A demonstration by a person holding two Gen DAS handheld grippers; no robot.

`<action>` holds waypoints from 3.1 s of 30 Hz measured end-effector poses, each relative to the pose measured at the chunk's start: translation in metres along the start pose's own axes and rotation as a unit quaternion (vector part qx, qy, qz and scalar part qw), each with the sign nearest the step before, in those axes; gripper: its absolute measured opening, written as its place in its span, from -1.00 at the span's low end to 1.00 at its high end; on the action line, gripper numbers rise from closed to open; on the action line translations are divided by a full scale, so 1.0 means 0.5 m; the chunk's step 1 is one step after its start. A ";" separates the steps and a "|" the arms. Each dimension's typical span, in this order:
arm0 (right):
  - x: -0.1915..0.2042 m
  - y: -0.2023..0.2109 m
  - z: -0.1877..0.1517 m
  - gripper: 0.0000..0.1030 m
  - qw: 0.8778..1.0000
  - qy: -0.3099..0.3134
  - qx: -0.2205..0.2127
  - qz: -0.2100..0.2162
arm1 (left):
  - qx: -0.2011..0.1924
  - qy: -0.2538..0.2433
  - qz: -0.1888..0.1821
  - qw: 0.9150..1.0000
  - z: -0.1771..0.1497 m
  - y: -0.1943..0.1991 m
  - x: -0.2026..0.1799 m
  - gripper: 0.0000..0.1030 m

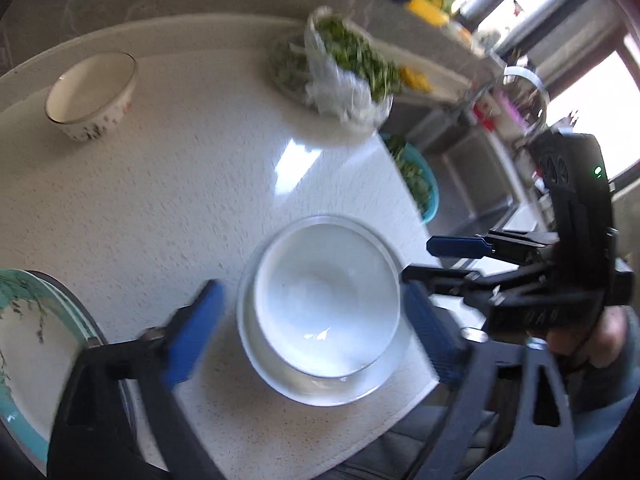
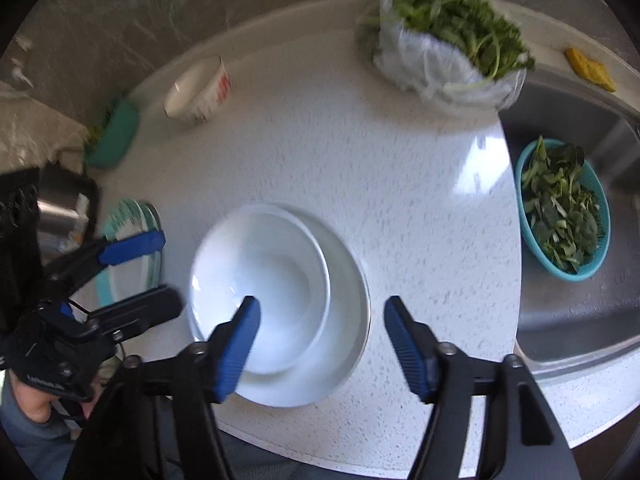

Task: Organize plates and bowls
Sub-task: 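Move both grippers toward the red-patterned bowl by the wall, then pinch the red-patterned bowl rim with both grippers, then lift the red-patterned bowl and carry it over the nested white bowls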

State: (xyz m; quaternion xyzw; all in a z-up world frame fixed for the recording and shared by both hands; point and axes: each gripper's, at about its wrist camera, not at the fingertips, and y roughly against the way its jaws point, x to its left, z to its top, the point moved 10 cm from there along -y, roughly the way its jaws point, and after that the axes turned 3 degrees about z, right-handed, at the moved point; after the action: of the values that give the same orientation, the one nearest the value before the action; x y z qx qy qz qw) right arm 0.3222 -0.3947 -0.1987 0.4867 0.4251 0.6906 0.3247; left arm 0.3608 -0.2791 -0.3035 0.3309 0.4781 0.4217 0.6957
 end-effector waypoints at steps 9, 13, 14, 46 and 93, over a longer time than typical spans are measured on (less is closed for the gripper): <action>0.065 0.124 0.199 0.95 0.976 -0.012 -0.129 0.173 | -0.089 0.041 0.029 0.995 0.162 0.215 0.177 0.99; 0.096 0.092 0.285 0.95 0.975 -0.014 -0.119 0.186 | -0.095 0.053 0.056 0.992 0.233 0.246 0.296 0.99; 0.102 0.078 0.305 0.95 0.976 -0.019 -0.112 0.185 | -0.090 0.059 0.053 0.993 0.250 0.243 0.328 0.99; 0.212 -0.373 0.453 0.30 0.983 -0.040 0.070 0.168 | 0.037 0.087 0.024 0.995 0.309 -0.063 0.653 -0.28; 0.193 -0.368 0.457 -0.52 0.982 -0.063 0.080 0.158 | 0.047 0.083 0.049 0.994 0.319 -0.097 0.589 -0.65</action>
State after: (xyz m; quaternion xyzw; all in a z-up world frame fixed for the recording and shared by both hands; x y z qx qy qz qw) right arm 0.5149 -0.1711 -0.2888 0.6146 0.3756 0.6649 0.1978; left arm 0.5797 -0.0431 -0.4074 0.3499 0.5367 0.4589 0.6155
